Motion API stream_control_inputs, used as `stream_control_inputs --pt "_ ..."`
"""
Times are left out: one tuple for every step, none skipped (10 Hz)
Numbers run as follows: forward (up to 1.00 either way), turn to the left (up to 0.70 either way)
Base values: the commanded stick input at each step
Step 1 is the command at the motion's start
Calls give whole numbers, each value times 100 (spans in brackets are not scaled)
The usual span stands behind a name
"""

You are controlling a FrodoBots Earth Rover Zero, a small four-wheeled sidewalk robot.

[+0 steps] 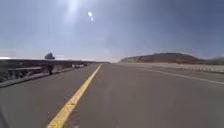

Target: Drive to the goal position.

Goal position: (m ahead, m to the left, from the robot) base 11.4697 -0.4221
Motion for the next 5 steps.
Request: stream_control_inputs --pt "85 0" --pt "85 0" --pt "85 0" --pt "85 0" --pt "85 0"
